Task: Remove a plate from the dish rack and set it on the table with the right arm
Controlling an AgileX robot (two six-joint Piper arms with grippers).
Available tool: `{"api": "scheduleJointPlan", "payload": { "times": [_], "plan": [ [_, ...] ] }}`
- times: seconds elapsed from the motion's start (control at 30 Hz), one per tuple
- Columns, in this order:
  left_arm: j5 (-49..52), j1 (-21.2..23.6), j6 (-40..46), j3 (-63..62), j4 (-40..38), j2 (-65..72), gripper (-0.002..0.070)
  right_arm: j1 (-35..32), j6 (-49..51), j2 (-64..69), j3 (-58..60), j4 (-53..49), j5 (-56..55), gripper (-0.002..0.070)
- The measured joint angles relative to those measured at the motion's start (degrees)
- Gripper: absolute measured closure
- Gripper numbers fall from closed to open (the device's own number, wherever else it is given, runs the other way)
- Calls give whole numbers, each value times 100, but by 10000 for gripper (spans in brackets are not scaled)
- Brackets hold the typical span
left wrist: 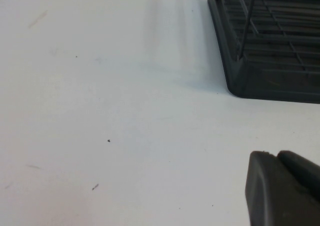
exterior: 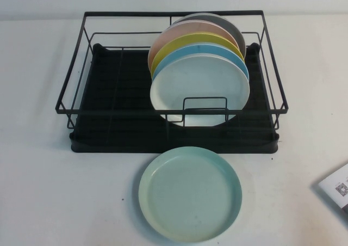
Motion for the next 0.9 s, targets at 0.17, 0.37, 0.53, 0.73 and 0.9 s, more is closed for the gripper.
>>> {"api": "scheduleJointPlan", "payload": {
  "times": [0.17,0.37,0.53,0.73,0.9],
  "plan": [
    [0,0,0,0,0,0,679,0,0,-9,0,14,37,694],
    [0,0,0,0,0,0,679,0,152,-9,0,-170,458,694],
    [0,0,0,0,0,0,679,0,1863,-9,0,-1490,1126,694],
    [0,0,0,0,0,0,679,0,2339,-9,0,-1896,1839,694],
    [0,0,0,0,0,0,679,0,2373,-9,0,-1896,1843,694]
  ]
}}
